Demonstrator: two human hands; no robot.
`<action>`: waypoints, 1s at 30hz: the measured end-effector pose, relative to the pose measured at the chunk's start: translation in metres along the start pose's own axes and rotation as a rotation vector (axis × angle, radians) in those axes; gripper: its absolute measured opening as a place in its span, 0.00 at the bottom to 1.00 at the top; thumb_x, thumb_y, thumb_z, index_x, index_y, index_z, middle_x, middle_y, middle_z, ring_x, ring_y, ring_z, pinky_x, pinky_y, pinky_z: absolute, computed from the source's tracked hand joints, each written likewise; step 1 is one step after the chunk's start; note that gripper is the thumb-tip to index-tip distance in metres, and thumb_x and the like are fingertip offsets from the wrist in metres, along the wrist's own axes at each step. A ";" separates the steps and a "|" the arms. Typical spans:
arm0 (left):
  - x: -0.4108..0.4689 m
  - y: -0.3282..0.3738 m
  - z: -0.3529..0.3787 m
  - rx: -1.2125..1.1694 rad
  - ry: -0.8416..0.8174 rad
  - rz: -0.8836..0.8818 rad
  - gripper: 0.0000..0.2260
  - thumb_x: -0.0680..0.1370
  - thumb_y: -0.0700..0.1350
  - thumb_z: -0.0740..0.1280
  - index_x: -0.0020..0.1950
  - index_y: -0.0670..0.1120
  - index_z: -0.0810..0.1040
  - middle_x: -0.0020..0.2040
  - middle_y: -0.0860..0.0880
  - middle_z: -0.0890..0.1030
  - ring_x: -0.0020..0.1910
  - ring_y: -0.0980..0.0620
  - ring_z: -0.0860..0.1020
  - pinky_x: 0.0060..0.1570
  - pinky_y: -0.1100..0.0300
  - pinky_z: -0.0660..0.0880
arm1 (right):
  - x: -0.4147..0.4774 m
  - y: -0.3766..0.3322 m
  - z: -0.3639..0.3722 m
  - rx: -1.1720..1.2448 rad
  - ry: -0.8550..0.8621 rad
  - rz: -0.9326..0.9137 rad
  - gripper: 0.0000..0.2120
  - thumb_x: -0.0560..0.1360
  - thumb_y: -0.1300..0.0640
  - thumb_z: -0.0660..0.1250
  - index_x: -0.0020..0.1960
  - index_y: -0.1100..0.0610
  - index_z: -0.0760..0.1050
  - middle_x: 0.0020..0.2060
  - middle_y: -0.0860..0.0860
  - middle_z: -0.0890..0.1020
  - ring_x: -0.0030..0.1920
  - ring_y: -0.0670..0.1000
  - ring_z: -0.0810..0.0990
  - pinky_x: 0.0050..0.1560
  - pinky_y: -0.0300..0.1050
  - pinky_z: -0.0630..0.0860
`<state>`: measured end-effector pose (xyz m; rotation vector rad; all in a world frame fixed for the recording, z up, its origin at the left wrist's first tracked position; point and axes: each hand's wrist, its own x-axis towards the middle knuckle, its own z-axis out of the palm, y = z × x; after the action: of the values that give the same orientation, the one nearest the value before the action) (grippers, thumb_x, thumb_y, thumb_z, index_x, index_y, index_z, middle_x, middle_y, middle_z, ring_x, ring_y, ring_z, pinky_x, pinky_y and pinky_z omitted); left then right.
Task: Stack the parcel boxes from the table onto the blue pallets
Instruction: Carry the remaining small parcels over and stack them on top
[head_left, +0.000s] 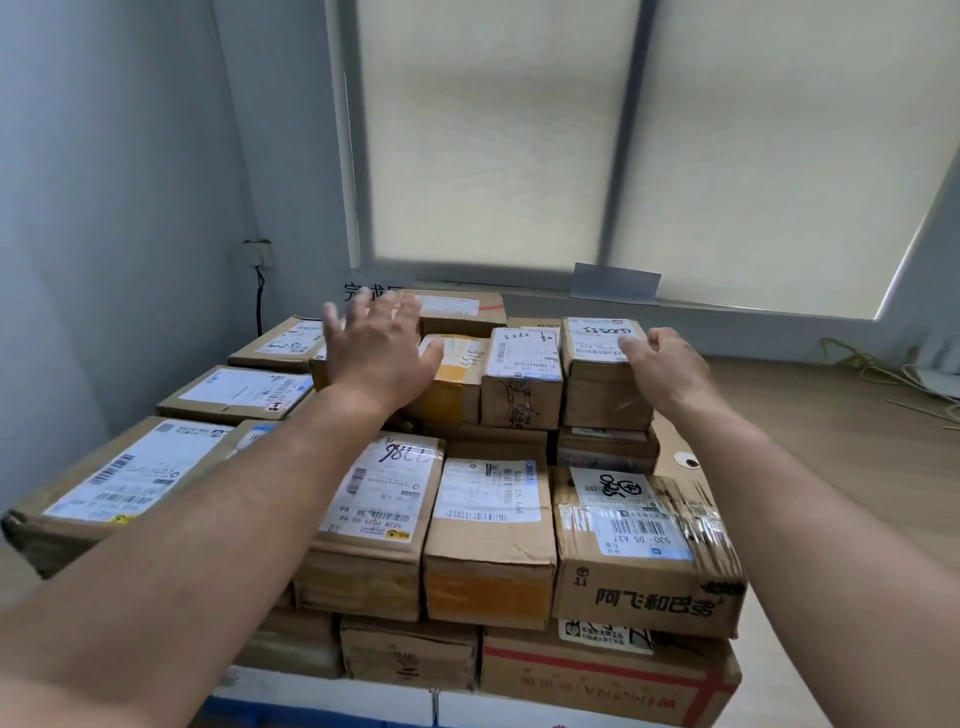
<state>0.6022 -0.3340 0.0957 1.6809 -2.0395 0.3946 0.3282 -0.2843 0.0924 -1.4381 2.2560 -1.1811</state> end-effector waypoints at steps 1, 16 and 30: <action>0.002 -0.006 -0.001 0.043 -0.092 -0.069 0.29 0.77 0.64 0.56 0.76 0.53 0.58 0.76 0.46 0.59 0.75 0.42 0.53 0.70 0.37 0.51 | 0.001 -0.001 0.002 -0.009 0.002 -0.002 0.21 0.79 0.45 0.58 0.66 0.56 0.69 0.59 0.57 0.77 0.57 0.59 0.74 0.55 0.51 0.70; 0.008 -0.022 0.000 0.112 -0.267 -0.133 0.27 0.75 0.64 0.57 0.71 0.54 0.66 0.69 0.44 0.67 0.67 0.39 0.64 0.60 0.45 0.67 | -0.002 -0.009 0.007 -0.014 0.051 0.035 0.15 0.77 0.52 0.58 0.62 0.56 0.72 0.49 0.53 0.75 0.50 0.56 0.72 0.46 0.46 0.66; 0.073 0.010 -0.001 -0.012 -0.157 0.094 0.27 0.77 0.62 0.56 0.71 0.49 0.65 0.68 0.43 0.70 0.68 0.41 0.65 0.64 0.45 0.63 | 0.017 -0.028 -0.006 -0.148 0.134 0.027 0.19 0.79 0.47 0.59 0.64 0.57 0.72 0.63 0.54 0.76 0.62 0.56 0.73 0.57 0.50 0.69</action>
<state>0.5825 -0.3925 0.1350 1.6604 -2.2354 0.2882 0.3351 -0.3009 0.1207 -1.4132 2.4928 -1.1559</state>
